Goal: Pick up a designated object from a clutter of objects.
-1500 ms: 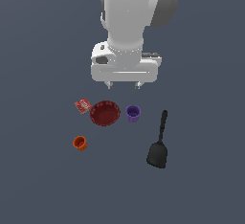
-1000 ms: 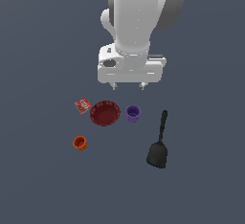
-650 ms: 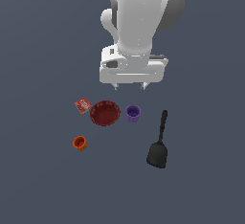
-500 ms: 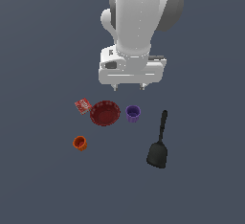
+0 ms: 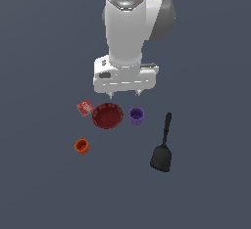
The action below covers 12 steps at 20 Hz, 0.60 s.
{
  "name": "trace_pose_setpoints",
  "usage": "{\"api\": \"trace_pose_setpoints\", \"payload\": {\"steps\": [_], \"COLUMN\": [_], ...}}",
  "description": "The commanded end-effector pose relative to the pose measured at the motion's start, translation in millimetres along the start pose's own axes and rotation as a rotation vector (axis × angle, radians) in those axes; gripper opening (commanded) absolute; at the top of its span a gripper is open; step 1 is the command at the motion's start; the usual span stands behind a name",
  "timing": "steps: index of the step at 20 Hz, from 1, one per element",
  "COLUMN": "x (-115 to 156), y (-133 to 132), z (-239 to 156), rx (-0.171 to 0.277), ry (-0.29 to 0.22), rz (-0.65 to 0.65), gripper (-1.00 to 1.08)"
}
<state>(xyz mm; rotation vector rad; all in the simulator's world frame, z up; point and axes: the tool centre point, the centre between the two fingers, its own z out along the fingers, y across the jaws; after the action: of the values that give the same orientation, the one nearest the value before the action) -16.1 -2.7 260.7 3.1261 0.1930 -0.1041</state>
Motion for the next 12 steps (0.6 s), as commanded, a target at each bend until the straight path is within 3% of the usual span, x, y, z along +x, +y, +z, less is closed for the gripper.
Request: {"api": "trace_pose_setpoints", "payload": {"steps": [1, 12], "x": [-1, -16], "y": [11, 71], "z": [10, 64], "rx": [0.004, 0.017], "ry": [0.003, 0.023], "rz": [-0.024, -0.161], "gripper": [1.0, 1.0]}}
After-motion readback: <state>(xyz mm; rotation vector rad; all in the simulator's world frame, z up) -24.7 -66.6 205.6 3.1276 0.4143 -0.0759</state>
